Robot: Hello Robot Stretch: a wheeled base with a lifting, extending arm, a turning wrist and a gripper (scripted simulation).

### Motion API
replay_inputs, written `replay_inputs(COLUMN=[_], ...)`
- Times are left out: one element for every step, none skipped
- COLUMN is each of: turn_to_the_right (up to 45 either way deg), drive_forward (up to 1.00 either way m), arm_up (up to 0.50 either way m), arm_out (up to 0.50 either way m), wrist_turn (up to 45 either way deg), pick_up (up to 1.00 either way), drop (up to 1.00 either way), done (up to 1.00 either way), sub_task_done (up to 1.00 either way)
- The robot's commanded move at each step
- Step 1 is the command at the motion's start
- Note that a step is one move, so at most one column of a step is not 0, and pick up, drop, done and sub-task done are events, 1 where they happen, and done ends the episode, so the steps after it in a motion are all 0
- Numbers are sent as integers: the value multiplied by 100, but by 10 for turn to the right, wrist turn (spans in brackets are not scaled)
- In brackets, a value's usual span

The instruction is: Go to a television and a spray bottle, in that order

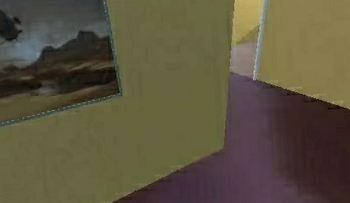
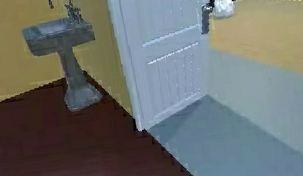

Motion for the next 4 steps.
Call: replay_inputs(turn_to_the_right=[450, 450, 270, 0], drive_forward=[0, 0, 0, 45], arm_up=[0, 0, 0, 0], arm_out=[0, 0, 0, 0], wrist_turn=[0, 0, 0, 0], pick_up=[0, 0, 0, 0], drop=[0, 0, 0, 0], done=[0, 0, 0, 0], sub_task_done=[0, 0, 0, 0])
